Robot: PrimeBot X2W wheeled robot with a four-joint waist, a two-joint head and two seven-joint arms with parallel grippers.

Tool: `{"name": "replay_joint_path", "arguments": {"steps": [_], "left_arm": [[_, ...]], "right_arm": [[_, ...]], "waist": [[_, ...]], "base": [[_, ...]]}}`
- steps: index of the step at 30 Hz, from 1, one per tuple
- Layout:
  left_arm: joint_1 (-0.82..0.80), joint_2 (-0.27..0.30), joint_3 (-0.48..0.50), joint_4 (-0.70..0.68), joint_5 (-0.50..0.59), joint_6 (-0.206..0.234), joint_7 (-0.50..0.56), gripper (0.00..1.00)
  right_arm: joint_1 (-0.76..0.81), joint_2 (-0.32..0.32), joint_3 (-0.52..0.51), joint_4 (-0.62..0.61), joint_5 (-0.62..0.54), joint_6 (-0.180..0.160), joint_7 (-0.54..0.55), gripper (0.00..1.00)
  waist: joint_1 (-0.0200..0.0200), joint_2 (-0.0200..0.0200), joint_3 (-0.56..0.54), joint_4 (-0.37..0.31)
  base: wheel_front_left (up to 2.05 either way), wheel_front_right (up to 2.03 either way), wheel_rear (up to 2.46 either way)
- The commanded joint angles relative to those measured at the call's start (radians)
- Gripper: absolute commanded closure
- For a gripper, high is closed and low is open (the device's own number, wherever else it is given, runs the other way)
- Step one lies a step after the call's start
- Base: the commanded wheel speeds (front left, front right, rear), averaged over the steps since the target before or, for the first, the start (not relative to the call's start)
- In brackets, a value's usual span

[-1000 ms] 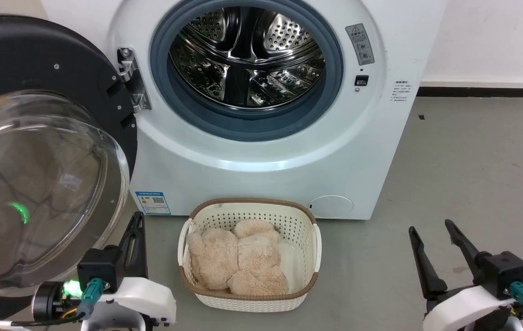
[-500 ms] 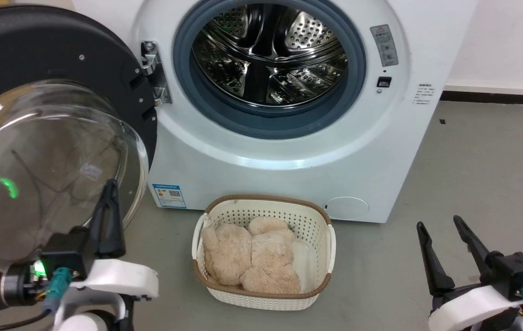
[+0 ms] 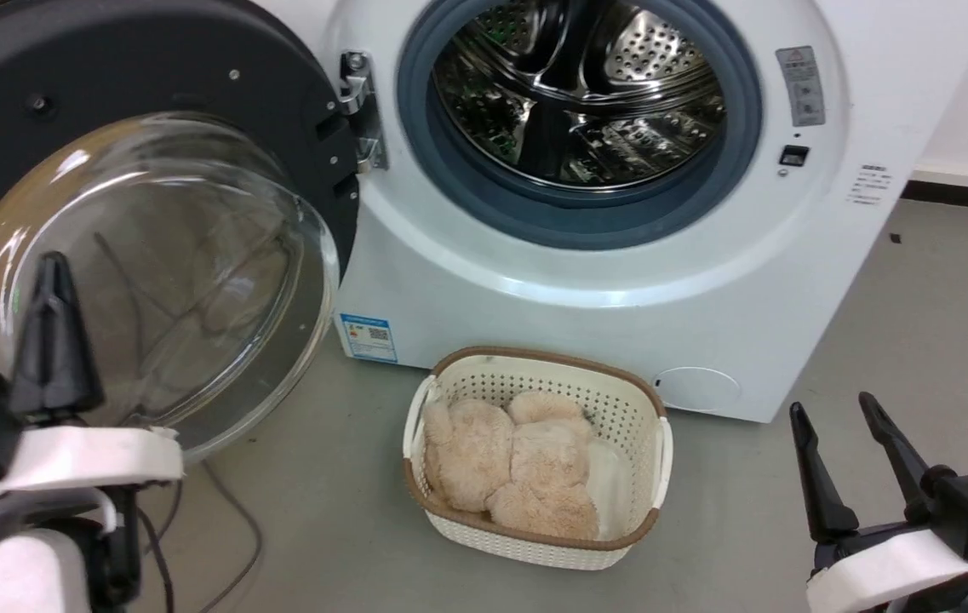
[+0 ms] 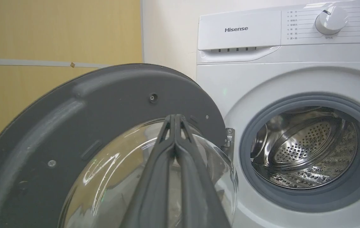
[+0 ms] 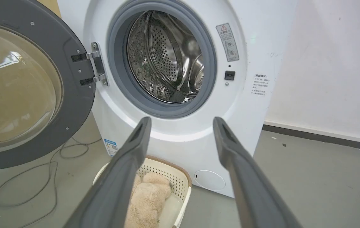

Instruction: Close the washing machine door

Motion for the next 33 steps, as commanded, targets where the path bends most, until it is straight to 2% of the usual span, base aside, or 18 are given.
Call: {"name": "replay_joint_path", "arguments": {"steps": [1,13,24,33], "left_arm": [[-0.035,0.013,0.036,-0.003,-0.025,-0.012,-0.013,1.00],[-0.137,0.065,0.171,0.044,-0.127,-0.045,-0.036,1.00],[-0.256,0.207,0.248,0.205,-0.233,-0.059,-0.025,1.00],[-0.408,0.307,0.265,0.421,-0.307,-0.047,0.060,1.00]], "right_arm": [[0.009,0.002,-0.011,-0.006,0.010,0.000,-0.013,0.00],[-0.001,0.002,-0.040,0.008,0.010,0.000,-0.036,0.00],[-0.020,0.002,-0.052,0.010,0.007,0.000,-0.059,0.00],[-0.017,0.003,-0.092,-0.004,0.004,0.001,-0.078,0.00]], "waist": [[-0.0001,0.0000,0.011,0.025],[-0.0001,0.0000,0.045,0.107],[-0.0001,0.0000,0.081,0.158],[-0.0001,0.0000,0.116,0.197]], "base": [[0.00,0.00,0.00],[0.00,0.00,0.00],[0.00,0.00,0.00],[0.00,0.00,0.00]]}}
